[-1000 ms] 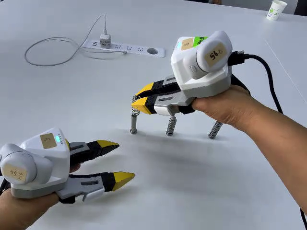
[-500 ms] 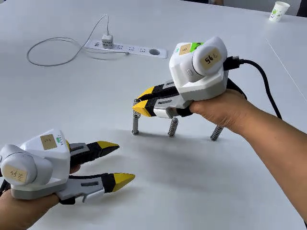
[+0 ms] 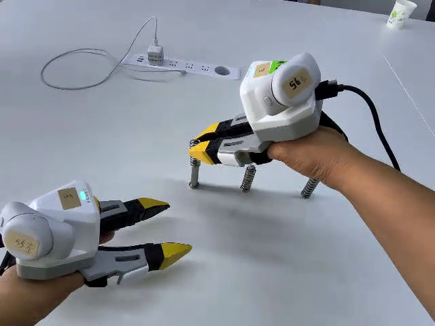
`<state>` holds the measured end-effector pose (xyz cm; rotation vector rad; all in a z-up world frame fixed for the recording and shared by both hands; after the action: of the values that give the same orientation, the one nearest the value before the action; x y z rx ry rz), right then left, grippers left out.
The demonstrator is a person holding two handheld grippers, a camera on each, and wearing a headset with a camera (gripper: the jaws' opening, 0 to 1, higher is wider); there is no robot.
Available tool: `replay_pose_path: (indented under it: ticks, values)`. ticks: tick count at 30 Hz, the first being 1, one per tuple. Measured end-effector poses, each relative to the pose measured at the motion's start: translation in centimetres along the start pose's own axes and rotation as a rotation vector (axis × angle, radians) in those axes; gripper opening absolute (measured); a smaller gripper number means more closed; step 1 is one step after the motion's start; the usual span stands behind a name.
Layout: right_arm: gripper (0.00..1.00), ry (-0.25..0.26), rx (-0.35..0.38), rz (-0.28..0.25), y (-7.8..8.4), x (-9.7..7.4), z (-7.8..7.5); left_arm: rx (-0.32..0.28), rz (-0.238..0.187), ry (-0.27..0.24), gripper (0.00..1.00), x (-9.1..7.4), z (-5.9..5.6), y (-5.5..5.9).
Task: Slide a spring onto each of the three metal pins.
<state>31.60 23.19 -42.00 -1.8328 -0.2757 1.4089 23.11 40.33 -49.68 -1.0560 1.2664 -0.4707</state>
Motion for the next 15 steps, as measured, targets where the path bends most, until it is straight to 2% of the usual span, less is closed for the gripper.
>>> replay_pose_path:
  ticks: [15]
  values:
    - [0.12, -0.022, 0.038, 0.025, 1.4, 1.3, 0.4, -0.01, 0.001, 0.0, 0.46, 0.2, 0.2, 0.1]
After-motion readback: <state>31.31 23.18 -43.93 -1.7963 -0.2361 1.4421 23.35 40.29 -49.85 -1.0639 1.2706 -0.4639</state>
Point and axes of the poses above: the centre of the closed fingertips' face, and the gripper's own axes: x roughly forward along the fingers, z roughly to its left, y roughly out of its underside, the point moved 10 cm from there along -x, roughly backward along the fingers, and after that the axes turned 12 degrees about z, right-handed, at the moved point
